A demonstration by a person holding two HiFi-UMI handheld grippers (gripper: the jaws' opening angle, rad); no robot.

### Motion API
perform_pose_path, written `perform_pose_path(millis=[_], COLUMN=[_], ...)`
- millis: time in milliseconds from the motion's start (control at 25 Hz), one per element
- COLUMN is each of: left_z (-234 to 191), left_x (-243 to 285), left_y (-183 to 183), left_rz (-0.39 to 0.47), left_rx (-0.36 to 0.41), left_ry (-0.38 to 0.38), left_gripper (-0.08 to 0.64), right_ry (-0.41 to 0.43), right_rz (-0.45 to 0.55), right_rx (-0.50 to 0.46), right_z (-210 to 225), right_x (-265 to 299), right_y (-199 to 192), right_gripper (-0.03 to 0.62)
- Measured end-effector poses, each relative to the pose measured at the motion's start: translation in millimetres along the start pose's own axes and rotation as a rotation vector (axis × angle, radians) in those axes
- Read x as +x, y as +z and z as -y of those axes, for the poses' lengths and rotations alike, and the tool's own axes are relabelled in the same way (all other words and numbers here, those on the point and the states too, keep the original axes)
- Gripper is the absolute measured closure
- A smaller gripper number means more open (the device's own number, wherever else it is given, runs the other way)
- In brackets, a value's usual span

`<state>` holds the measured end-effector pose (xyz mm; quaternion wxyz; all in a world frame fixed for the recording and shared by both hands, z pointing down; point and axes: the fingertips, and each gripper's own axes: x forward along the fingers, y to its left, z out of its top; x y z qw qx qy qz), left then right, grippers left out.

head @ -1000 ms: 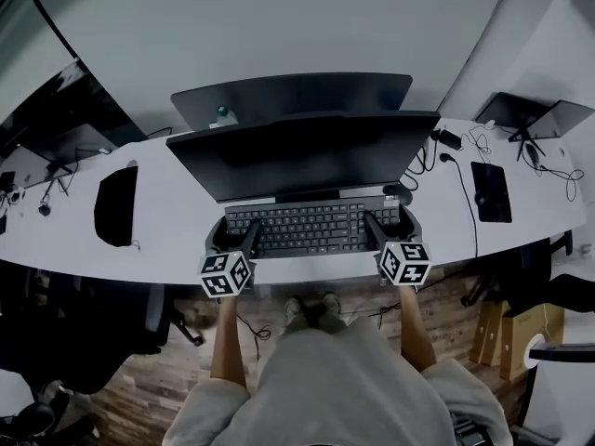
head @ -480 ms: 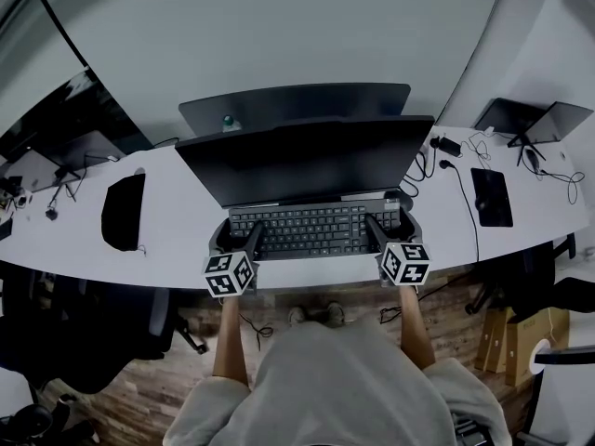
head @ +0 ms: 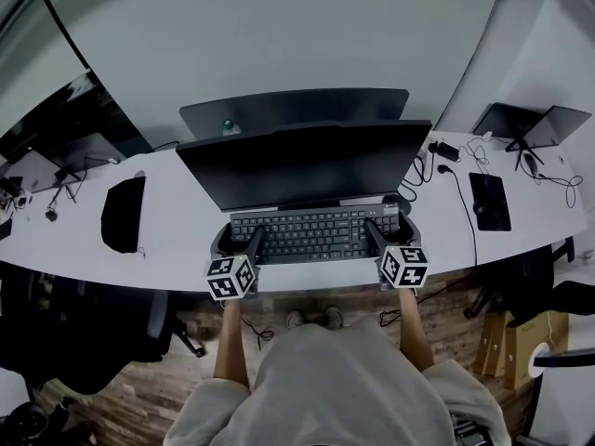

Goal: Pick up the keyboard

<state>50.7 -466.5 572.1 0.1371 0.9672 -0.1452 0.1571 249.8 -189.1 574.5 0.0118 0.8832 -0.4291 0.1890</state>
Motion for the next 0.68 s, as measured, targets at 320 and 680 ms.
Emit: perform_pose_path(millis=[320, 680], left_z=[0.3, 1.4], left_x=[-0.9, -3.0], left_y=[-3.0, -6.0], left_rz=[-0.001, -0.008], left_rx=[-0.007, -0.015], left_ry=[0.004, 0.004], left_gripper=[0.232, 0.232], right_ry=[0.004, 0.006], right_rz=[-0.008, -0.019], right_rx=[-0.005, -0.004], right_z=[0.3, 0.6], right_x=[0.2, -1.7], right_y=[-1.9, -4.6], right_gripper=[0.236, 0.236])
